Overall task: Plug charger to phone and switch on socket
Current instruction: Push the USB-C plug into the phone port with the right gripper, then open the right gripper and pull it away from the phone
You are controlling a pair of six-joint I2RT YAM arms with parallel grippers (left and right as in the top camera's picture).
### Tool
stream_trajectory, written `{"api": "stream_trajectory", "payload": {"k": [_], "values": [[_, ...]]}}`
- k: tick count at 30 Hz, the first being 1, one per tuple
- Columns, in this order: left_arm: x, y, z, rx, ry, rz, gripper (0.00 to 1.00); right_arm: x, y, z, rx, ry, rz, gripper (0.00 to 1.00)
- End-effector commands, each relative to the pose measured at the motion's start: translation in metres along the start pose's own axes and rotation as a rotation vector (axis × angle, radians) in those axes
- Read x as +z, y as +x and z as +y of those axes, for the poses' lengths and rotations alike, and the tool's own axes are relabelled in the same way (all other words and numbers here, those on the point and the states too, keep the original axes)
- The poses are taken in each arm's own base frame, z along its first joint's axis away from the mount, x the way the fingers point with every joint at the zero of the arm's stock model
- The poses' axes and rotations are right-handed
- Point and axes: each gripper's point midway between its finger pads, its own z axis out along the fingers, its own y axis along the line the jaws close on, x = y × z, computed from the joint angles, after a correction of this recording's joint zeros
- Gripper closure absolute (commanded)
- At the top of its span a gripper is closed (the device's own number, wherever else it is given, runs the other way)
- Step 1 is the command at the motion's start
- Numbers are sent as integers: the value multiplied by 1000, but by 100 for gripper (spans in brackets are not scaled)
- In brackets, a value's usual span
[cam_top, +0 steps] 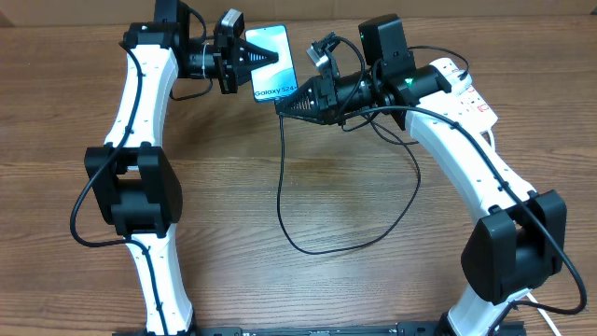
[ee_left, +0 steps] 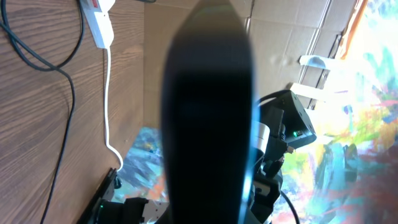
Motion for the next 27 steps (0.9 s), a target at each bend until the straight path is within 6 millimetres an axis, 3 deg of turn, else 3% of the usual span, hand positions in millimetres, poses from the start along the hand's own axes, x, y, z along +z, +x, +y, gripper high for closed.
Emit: {"api": "stream_trajectory", "payload": {"k": [1,17,27], "values": [[15,12,-16,119,33,44,96,-11,-11,-2,-10,7,-39,96],[23,23,-14,125,32,61,96,-20,-18,-6,-19,10,-65,94],[27,26,-13,120,31,71,96,-13,-19,-22,29,-5,-34,94]]}}
